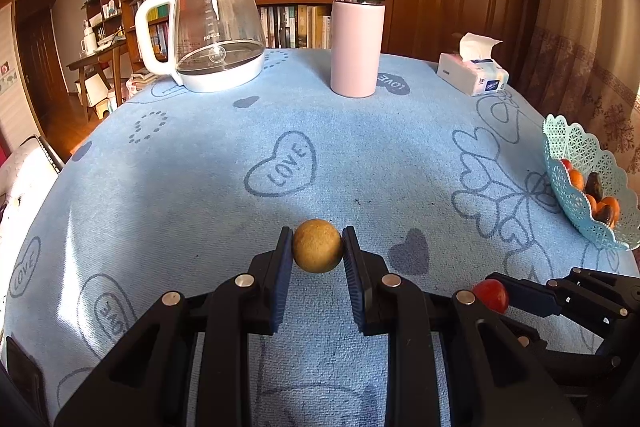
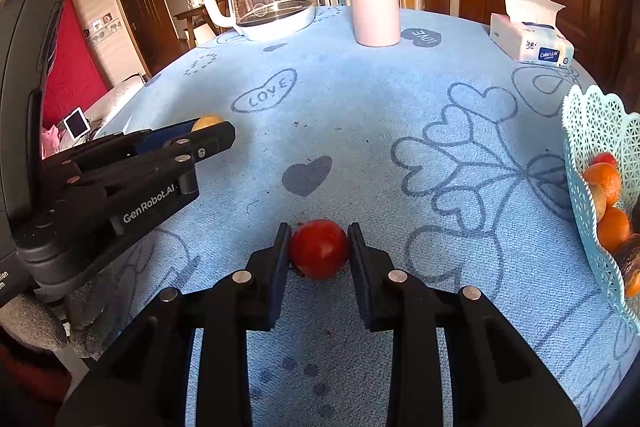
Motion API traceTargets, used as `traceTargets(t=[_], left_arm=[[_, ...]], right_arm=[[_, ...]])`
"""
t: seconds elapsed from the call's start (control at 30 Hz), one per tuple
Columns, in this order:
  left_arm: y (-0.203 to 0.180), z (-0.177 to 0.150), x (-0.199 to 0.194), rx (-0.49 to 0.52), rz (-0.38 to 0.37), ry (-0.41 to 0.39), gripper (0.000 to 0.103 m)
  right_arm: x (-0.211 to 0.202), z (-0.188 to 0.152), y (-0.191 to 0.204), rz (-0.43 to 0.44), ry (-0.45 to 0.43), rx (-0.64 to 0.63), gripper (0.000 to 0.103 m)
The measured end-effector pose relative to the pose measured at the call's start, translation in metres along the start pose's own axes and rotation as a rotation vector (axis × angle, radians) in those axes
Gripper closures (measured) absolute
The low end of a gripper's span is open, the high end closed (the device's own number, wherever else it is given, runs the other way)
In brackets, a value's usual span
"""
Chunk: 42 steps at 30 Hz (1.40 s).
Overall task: Organize fruits
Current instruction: 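Carry the red tomato into the basket and open the right tool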
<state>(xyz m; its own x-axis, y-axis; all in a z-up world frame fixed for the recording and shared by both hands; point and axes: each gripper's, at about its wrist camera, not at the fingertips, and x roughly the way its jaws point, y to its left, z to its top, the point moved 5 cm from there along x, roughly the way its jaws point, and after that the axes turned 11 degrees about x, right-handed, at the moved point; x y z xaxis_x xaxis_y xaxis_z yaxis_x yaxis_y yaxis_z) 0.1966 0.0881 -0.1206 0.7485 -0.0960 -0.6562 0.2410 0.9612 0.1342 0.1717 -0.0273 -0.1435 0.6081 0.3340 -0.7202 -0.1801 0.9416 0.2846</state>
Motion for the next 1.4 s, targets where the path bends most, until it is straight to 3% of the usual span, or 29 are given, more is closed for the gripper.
traceTargets(t=[0.63, 1.03, 1.4], left_arm=[[0.001, -0.001, 0.000, 0.000, 0.001, 0.000, 0.078], [-0.002, 0.000, 0.000, 0.009, 0.004, 0.002, 0.078], [-0.005, -0.001, 0.002, 0.025, -0.001, 0.008, 0.078]], right_arm=[[-0.046, 0.030, -0.043, -0.009, -0.163, 0.154, 0.074], [-0.088, 0.049, -0.107, -0.090, -0.287, 0.313, 0.074], [-0.106, 0.051, -0.179, -0.191, -0.322, 0.462, 0.074]])
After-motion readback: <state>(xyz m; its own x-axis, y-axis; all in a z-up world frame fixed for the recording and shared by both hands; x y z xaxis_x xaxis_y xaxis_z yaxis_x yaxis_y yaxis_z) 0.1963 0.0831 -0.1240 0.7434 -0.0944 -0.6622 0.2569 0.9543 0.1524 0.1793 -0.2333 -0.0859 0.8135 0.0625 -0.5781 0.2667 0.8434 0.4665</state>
